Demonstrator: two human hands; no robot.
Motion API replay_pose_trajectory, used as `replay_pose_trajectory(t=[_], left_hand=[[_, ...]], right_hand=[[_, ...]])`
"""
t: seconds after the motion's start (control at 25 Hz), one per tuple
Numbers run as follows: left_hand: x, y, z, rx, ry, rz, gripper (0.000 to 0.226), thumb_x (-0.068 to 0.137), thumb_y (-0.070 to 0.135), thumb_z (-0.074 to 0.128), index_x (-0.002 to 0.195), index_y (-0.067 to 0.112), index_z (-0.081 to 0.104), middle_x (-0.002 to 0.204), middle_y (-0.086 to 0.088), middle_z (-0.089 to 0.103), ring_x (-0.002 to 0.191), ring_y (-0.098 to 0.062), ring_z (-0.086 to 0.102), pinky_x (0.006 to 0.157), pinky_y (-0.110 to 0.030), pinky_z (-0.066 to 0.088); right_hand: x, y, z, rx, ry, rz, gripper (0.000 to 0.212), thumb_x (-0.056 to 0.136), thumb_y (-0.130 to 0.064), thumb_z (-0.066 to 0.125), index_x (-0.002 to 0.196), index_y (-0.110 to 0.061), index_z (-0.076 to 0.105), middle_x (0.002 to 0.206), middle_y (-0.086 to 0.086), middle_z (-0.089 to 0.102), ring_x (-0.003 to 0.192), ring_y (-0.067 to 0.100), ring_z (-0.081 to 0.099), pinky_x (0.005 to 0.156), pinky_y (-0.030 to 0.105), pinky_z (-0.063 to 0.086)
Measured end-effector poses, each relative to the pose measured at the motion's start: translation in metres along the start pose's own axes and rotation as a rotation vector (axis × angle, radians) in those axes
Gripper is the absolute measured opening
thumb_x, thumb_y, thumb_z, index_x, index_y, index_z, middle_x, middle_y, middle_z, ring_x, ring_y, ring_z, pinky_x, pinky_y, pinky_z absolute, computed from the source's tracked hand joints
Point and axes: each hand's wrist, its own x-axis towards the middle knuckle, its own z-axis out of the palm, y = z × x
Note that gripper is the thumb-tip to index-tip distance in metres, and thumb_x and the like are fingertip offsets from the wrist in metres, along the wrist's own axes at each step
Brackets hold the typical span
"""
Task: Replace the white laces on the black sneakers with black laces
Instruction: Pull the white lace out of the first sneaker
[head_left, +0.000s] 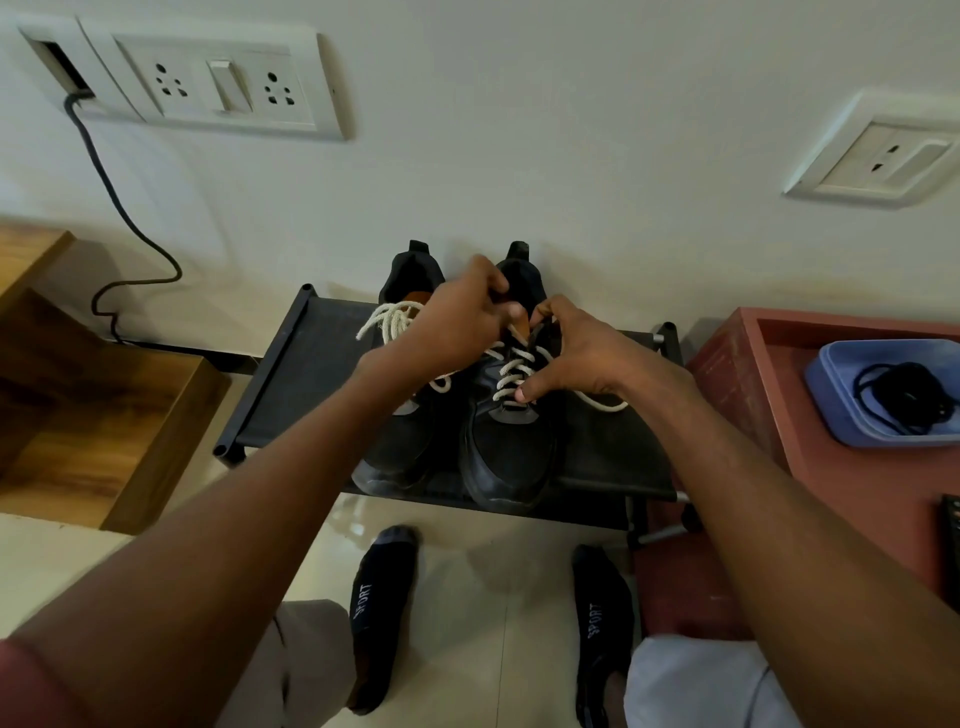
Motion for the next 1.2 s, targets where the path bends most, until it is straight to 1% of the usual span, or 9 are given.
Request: replay_pose_trajectory(t=[0.08, 0.2, 0.32, 0.44, 0.56, 0.64, 0.76, 1.0, 1.2], left_hand=[[0.003, -0.001, 0.005, 0.359, -0.003, 0.145, 0.018, 0.09, 0.021, 0.075, 0.104, 0.024, 0.064, 0.087, 0.009, 0.061, 0.082, -0.014, 0.064, 0.059, -0.02, 0.036], [0.004, -0.004, 0.01, 0.518, 0.121, 0.175, 0.01, 0.085, 0.018, 0.075, 0.083, 0.025, 0.069, 0.09, 0.009, 0.065, 0.085, -0.019, 0.063, 0.061, -0.03, 0.036], [0.005, -0.004, 0.007, 0.238, 0.171, 0.048, 0.016, 0.089, 0.016, 0.073, 0.075, 0.024, 0.069, 0.08, 0.011, 0.067, 0.079, -0.008, 0.066, 0.065, -0.03, 0.047], [0.001, 0.004, -0.006, -0.143, 0.326, -0.027, 0.01, 0.098, 0.014, 0.068, 0.09, 0.009, 0.069, 0.079, 0.007, 0.073, 0.068, 0.005, 0.066, 0.056, -0.014, 0.045], [-0.007, 0.012, -0.008, -0.598, 0.295, -0.057, 0.011, 0.106, 0.009, 0.054, 0.103, -0.001, 0.057, 0.092, -0.01, 0.076, 0.076, -0.012, 0.074, 0.051, -0.019, 0.047], [-0.006, 0.008, -0.004, -0.309, 0.249, 0.029, 0.006, 0.103, 0.008, 0.058, 0.103, 0.002, 0.058, 0.084, -0.003, 0.069, 0.069, -0.006, 0.068, 0.052, -0.015, 0.043], [0.005, -0.011, 0.007, 0.353, 0.101, 0.247, 0.011, 0.088, 0.017, 0.078, 0.098, 0.016, 0.074, 0.087, 0.008, 0.056, 0.085, -0.013, 0.061, 0.065, -0.018, 0.037], [0.007, -0.007, 0.005, 0.661, 0.108, 0.329, 0.007, 0.09, 0.034, 0.073, 0.095, 0.036, 0.078, 0.09, 0.013, 0.059, 0.102, -0.018, 0.048, 0.083, -0.038, 0.022], [0.009, -0.013, -0.039, -0.126, 0.424, -0.083, 0.017, 0.091, 0.018, 0.067, 0.079, 0.026, 0.075, 0.088, 0.009, 0.075, 0.085, -0.015, 0.071, 0.08, -0.05, 0.059]], right_hand=[[0.001, 0.0, 0.002, 0.004, 0.004, -0.007, 0.086, 0.061, -0.027, 0.1, 0.128, -0.035, 0.047, 0.125, -0.002, 0.057, 0.108, 0.019, 0.06, 0.093, 0.043, 0.055], [0.006, -0.001, 0.007, 0.0, 0.017, -0.001, 0.084, 0.058, -0.026, 0.1, 0.122, -0.038, 0.047, 0.125, -0.002, 0.056, 0.105, 0.019, 0.061, 0.091, 0.045, 0.058], [0.007, -0.001, 0.008, -0.011, 0.015, 0.013, 0.084, 0.057, -0.027, 0.099, 0.12, -0.04, 0.045, 0.122, -0.002, 0.054, 0.101, 0.018, 0.061, 0.084, 0.042, 0.058], [0.006, -0.003, 0.008, -0.02, -0.006, 0.022, 0.079, 0.064, -0.025, 0.097, 0.121, -0.038, 0.044, 0.117, -0.005, 0.05, 0.093, 0.015, 0.057, 0.067, 0.036, 0.054], [0.005, -0.002, 0.005, -0.017, -0.006, 0.026, 0.081, 0.063, -0.026, 0.099, 0.122, -0.036, 0.044, 0.114, -0.005, 0.052, 0.093, 0.015, 0.058, 0.073, 0.038, 0.056], [0.004, -0.001, 0.004, -0.02, -0.003, 0.024, 0.084, 0.06, -0.029, 0.1, 0.124, -0.036, 0.045, 0.113, -0.005, 0.057, 0.096, 0.017, 0.061, 0.084, 0.041, 0.057], [0.005, 0.003, 0.004, -0.006, 0.012, 0.024, 0.087, 0.058, -0.031, 0.101, 0.124, -0.037, 0.046, 0.113, -0.006, 0.061, 0.099, 0.018, 0.064, 0.088, 0.042, 0.057], [0.005, 0.003, 0.004, -0.023, 0.01, 0.04, 0.085, 0.056, -0.033, 0.101, 0.12, -0.038, 0.045, 0.112, -0.005, 0.061, 0.099, 0.02, 0.064, 0.087, 0.042, 0.057], [0.006, 0.004, 0.003, -0.006, 0.003, 0.047, 0.084, 0.057, -0.03, 0.102, 0.119, -0.036, 0.045, 0.111, -0.004, 0.061, 0.099, 0.019, 0.062, 0.091, 0.042, 0.055]])
